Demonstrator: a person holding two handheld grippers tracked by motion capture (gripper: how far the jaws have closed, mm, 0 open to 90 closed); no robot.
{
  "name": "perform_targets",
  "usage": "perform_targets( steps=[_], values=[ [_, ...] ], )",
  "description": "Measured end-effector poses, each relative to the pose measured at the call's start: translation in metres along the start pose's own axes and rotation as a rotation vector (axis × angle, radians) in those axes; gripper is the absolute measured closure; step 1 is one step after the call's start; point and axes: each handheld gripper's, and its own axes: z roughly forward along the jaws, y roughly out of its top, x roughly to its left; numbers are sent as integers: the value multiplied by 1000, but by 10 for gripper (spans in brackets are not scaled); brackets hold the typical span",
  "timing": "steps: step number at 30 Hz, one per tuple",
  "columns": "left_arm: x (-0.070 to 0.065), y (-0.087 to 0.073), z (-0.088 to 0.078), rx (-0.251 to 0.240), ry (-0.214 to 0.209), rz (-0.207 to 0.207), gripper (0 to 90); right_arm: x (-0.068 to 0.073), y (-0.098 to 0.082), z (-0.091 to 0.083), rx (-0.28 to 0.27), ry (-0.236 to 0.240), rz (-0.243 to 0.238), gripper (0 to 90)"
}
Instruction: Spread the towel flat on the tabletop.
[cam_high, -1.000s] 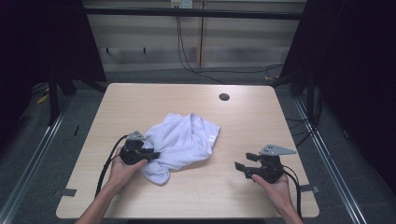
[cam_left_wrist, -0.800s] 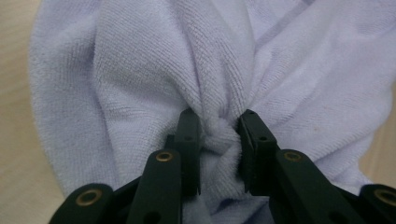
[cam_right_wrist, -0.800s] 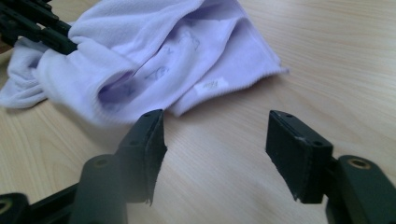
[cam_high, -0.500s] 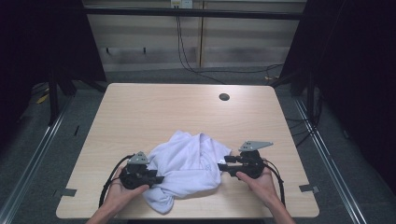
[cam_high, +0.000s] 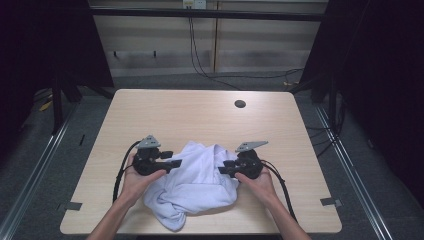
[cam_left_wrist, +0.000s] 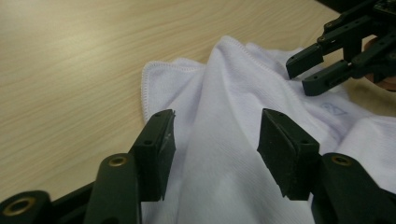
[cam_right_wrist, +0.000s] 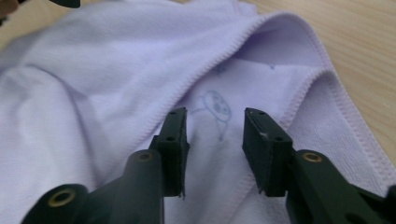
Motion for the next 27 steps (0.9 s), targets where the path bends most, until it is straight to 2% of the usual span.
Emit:
perform_targets(
  steps=[1, 2, 4, 5, 6, 7, 8, 9, 11, 12, 14, 15, 17, 20, 21, 22, 23, 24, 26, 27],
  values=[
    [1, 1, 7, 7, -1, 2, 430, -1, -2, 3, 6, -14, -1, 576],
    [3, 1, 13, 13, -17, -15, 415, -2, -4, 7, 8, -17, 5, 573],
    [5, -1, 19, 18, -19, -27, 388, -3, -6, 12, 7, -7, 4, 558],
    [4, -3, 23, 51, 5, -7, 388, -3, -6, 12, 7, -7, 4, 558],
    [4, -8, 25, 81, 15, 8, 389, 0, -5, 12, 11, -6, -12, 507],
    [4, -8, 25, 81, 15, 8, 406, 0, -5, 12, 11, -6, -12, 507],
    [3, -12, 25, 85, -17, 5, 492, 6, -6, 12, 22, -26, -47, 480],
    [3, -12, 25, 85, -17, 5, 548, 6, -6, 12, 22, -26, -47, 480],
    [-2, -13, 26, 99, -3, 40, 661, 13, -7, 15, 27, -54, -87, 513],
    [-2, -13, 25, 93, 3, 36, 701, 14, -7, 16, 30, -68, -105, 572],
    [0, -11, 20, 58, -21, 23, 776, 15, -6, 15, 34, -63, -98, 703],
    [0, -11, 20, 58, -21, 23, 797, 15, -6, 14, 34, -66, -93, 760],
    [3, -10, 10, 9, -35, 5, 815, 12, -5, 12, 25, -47, -63, 836],
    [3, -9, 4, -16, -45, -1, 829, 9, -4, 10, 17, -37, -44, 856],
    [4, -7, -3, -54, -45, -8, 837, 7, -1, 6, 2, -50, -41, 862],
    [4, -7, -3, -54, -45, -8, 836, 7, -1, 6, 2, -50, -41, 862],
    [5, -6, -7, -82, -59, -25, 836, 6, 1, 3, -7, -54, -37, 863],
    [7, -3, -17, -121, -54, -40, 836, 5, 5, -6, -42, -62, -27, 864],
    [8, -2, -27, -153, -34, -41, 843, 1, 8, -16, -70, -78, -15, 866],
    [9, -1, -32, -177, -31, -60, 843, -2, 9, -21, -83, -85, -4, 865]
  ],
)
